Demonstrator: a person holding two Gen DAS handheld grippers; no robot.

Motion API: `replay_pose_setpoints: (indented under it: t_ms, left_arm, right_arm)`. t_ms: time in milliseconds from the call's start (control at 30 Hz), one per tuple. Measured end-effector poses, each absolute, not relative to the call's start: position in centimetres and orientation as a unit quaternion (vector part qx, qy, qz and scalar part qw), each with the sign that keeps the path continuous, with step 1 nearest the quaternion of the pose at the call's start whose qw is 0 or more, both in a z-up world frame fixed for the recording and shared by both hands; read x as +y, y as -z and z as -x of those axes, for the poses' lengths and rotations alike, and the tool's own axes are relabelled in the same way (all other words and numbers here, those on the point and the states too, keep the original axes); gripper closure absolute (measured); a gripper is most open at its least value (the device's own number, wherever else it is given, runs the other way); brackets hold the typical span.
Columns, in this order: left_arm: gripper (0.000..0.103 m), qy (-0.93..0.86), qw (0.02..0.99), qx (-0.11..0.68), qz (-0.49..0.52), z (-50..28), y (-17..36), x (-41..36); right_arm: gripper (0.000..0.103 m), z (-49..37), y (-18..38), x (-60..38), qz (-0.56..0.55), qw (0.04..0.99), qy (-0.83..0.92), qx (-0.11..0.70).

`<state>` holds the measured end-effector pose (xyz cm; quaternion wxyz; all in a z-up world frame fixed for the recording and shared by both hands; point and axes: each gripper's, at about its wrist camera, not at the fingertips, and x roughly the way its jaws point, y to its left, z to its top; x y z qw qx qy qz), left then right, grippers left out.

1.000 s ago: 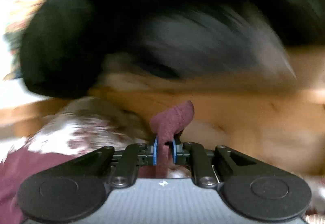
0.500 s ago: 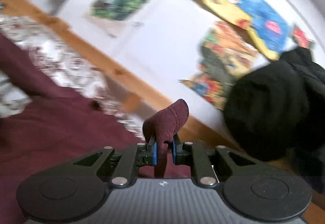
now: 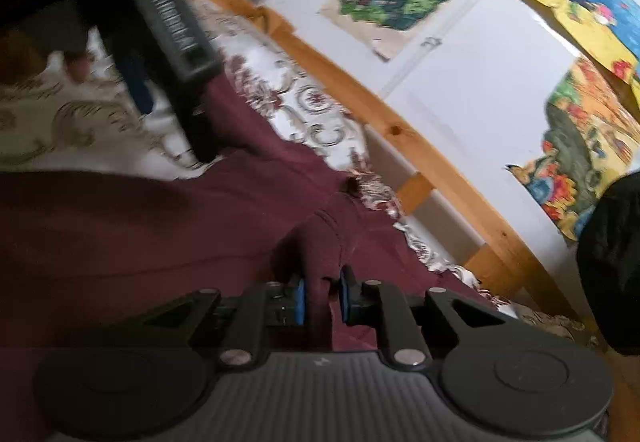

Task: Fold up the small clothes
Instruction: 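Carry the sleeve cuff across the shirt back with the right tool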

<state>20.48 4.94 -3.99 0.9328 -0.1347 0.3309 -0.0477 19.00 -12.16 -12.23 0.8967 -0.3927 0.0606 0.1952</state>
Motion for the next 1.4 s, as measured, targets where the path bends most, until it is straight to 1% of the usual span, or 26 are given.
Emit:
replay_pose_setpoints:
  t_ms: [33, 100, 167, 200, 267, 300, 367, 400, 433, 467, 500, 567, 600, 700, 767, 833, 900, 1000, 1067, 1167, 1200, 1267, 1367, 1400]
  left_arm:
    - [0.001, 0.048, 0.932, 0.332, 0.137, -20.5, 4.1, 5.0]
    - [0.001, 0.049, 0.93, 0.336, 0.14, -20.6, 4.3, 5.1]
    - [0.001, 0.046, 0.93, 0.338, 0.14, -20.6, 4.4, 5.1]
    - [0.001, 0.046, 0.93, 0.338, 0.14, -20.6, 4.4, 5.1]
    - [0.001, 0.044, 0.93, 0.336, 0.14, -20.7, 4.4, 5.2]
    - [0.001, 0.043, 0.931, 0.334, 0.14, -20.6, 4.4, 5.3]
    - [0.001, 0.041, 0.931, 0.332, 0.142, -20.7, 4.4, 5.4]
    - [0.001, 0.039, 0.932, 0.332, 0.143, -20.6, 4.4, 5.5]
    - [0.001, 0.037, 0.932, 0.332, 0.144, -20.7, 4.5, 5.6]
    - [0.001, 0.034, 0.932, 0.331, 0.146, -20.7, 4.6, 5.7]
    - [0.001, 0.031, 0.931, 0.332, 0.147, -20.7, 4.6, 5.8]
    - [0.001, 0.025, 0.93, 0.334, 0.148, -21.0, 4.9, 5.9]
    - [0.001, 0.022, 0.93, 0.335, 0.148, -21.1, 5.1, 5.9]
    - [0.001, 0.023, 0.931, 0.331, 0.153, -21.7, 5.4, 5.7]
    - [0.001, 0.038, 0.928, 0.329, 0.17, -22.3, 5.5, 5.4]
    - [0.001, 0.057, 0.922, 0.325, 0.202, -22.8, 5.6, 4.9]
    - [0.001, 0.077, 0.92, 0.323, 0.211, -23.3, 5.8, 4.1]
    - [0.001, 0.087, 0.924, 0.333, 0.164, -23.7, 6.4, 2.0]
    - [0.001, 0.08, 0.923, 0.356, 0.124, -23.8, 7.3, 1.0]
    - [0.001, 0.057, 0.914, 0.387, 0.108, -23.7, 8.7, 0.7]
    - [0.001, 0.052, 0.913, 0.39, 0.106, -23.7, 8.9, 0.7]
    - [0.001, 0.042, 0.913, 0.396, 0.092, -23.8, 9.2, 0.5]
    - [0.001, 0.037, 0.908, 0.412, 0.065, -24.1, 9.9, 0.1]
    - [0.001, 0.038, 0.908, 0.413, 0.053, -24.2, 10.2, -0.1]
  right_arm:
    - [0.084, -18.8, 12.5, -12.0, 0.401, 0.891, -0.202, 0.063]
    - [0.075, -18.4, 12.9, -11.8, 0.412, 0.881, -0.222, 0.071]
    - [0.062, -17.7, 13.2, -11.5, 0.422, 0.869, -0.248, 0.077]
    - [0.058, -17.3, 13.3, -11.3, 0.428, 0.862, -0.261, 0.082]
    - [0.042, -16.4, 13.6, -10.9, 0.441, 0.847, -0.286, 0.081]
    - [0.04, -15.7, 13.8, -10.6, 0.452, 0.839, -0.293, 0.073]
    - [0.029, -14.4, 14.2, -10.1, 0.48, 0.82, -0.306, 0.053]
    - [0.025, -13.7, 14.4, -10.0, 0.492, 0.812, -0.311, 0.043]
    - [0.019, -13.2, 14.4, -9.9, 0.501, 0.805, -0.315, 0.035]
    - [0.014, -12.7, 14.5, -9.8, 0.51, 0.8, -0.316, 0.027]
    - [0.013, -12.3, 14.6, -9.9, 0.518, 0.795, -0.315, 0.02]
    - [0.004, -11.9, 14.4, -10.2, 0.533, 0.79, -0.302, 0.01]
    - [0.001, -11.9, 14.2, -10.4, 0.536, 0.793, -0.29, 0.004]
    - [0.001, -13.0, 13.3, -11.8, 0.525, 0.816, -0.239, 0.001]
    - [0.0, -14.6, 12.3, -12.9, 0.485, 0.852, -0.197, 0.02]
    - [0.0, -16.9, 11.1, -14.7, 0.414, 0.896, -0.149, 0.058]
    - [0.0, -19.2, 10.1, -16.8, 0.337, 0.933, -0.088, 0.092]
    - [0.0, -22.4, 9.7, -20.6, 0.218, 0.966, -0.008, 0.142]
    - [0.0, -24.3, 9.8, -23.5, 0.125, 0.976, 0.023, 0.179]
    - [0.001, -25.8, 11.0, -29.2, -0.024, 0.976, 0.042, 0.213]
    - [0.002, -26.2, 11.6, -30.8, -0.061, 0.973, 0.048, 0.217]
    - [0.012, -27.0, 12.1, -32.6, -0.085, 0.969, 0.062, 0.223]
    - [0.019, -27.6, 12.2, -33.6, -0.08, 0.973, 0.064, 0.206]
    - [0.021, -27.8, 12.1, -33.5, -0.074, 0.975, 0.06, 0.201]
